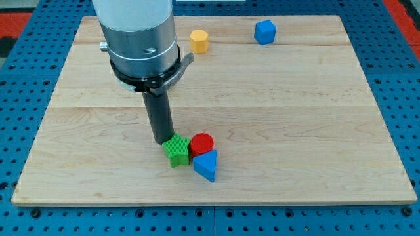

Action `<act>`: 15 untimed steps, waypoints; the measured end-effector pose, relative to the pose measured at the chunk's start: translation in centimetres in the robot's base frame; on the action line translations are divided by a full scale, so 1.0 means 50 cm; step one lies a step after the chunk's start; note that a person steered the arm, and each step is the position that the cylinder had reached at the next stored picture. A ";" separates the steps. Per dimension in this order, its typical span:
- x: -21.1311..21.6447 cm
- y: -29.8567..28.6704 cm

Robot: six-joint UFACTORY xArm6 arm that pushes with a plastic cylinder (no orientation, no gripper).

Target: Slide the green circle to the top of the green star

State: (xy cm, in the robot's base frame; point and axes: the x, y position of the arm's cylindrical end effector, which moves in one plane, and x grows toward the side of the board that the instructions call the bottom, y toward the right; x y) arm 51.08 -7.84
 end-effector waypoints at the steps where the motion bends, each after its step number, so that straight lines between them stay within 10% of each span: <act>1: -0.064 -0.109; 4: -0.368 -0.076; 10: -0.158 0.082; 11: -0.243 -0.033; 15: -0.042 -0.173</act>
State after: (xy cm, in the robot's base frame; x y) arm 49.00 -16.49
